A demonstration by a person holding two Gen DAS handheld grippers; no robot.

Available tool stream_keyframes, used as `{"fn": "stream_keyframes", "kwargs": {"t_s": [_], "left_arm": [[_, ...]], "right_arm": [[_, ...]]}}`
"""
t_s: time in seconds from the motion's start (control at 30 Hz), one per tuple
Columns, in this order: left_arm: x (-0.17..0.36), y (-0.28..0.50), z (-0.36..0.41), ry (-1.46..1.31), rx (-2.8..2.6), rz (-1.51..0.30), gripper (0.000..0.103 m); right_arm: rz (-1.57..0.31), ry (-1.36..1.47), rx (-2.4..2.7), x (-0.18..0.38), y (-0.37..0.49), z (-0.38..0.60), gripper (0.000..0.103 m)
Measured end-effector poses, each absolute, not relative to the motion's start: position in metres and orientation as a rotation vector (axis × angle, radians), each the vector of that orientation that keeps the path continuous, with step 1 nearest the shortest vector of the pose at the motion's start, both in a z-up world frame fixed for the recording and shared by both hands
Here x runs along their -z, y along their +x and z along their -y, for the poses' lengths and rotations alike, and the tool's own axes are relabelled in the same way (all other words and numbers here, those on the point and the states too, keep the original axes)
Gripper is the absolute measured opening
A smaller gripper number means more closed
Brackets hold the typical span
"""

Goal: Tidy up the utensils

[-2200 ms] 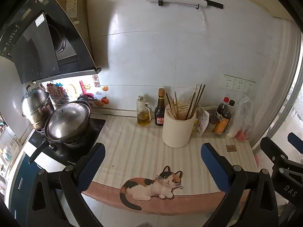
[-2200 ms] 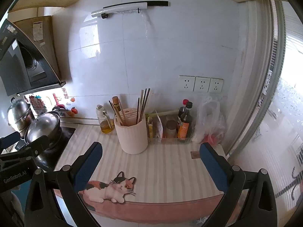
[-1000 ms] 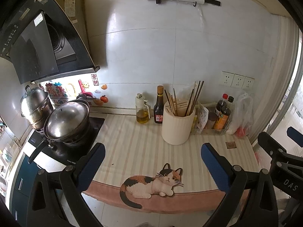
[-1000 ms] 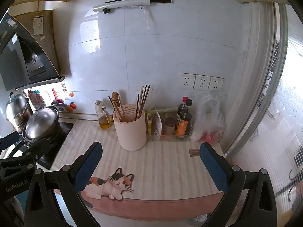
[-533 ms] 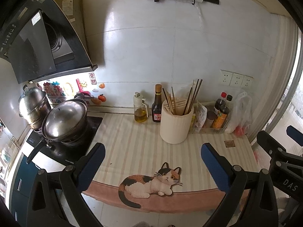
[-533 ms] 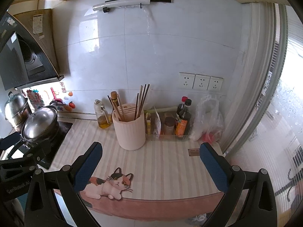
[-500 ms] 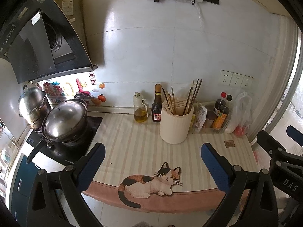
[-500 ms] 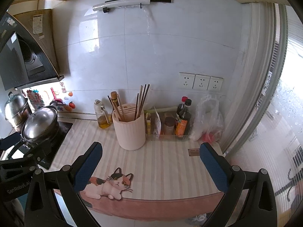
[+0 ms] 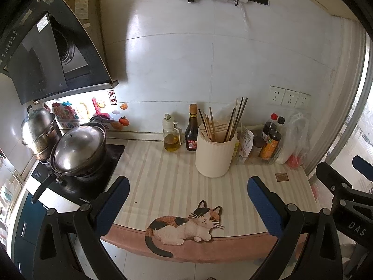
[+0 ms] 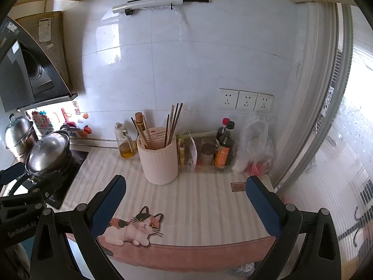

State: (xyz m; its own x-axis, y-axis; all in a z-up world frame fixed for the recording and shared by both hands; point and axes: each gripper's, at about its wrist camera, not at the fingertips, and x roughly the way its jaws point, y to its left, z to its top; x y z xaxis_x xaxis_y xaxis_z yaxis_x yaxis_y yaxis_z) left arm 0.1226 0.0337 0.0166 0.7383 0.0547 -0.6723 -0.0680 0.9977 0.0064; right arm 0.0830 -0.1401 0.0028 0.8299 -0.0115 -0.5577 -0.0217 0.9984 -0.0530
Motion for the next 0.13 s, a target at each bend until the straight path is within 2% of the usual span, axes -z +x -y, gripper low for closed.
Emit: {"fn": "stream_keyframes", "kwargs": {"t_s": [0.13], "left_arm": [[-0.0153, 0.1224, -0.0342, -0.021, -0.054, -0.747, 0.103]], "right_arm": [[-0.592, -0.058, -0.005, -0.0027, 0.0834, 0.1402, 0.103]]}}
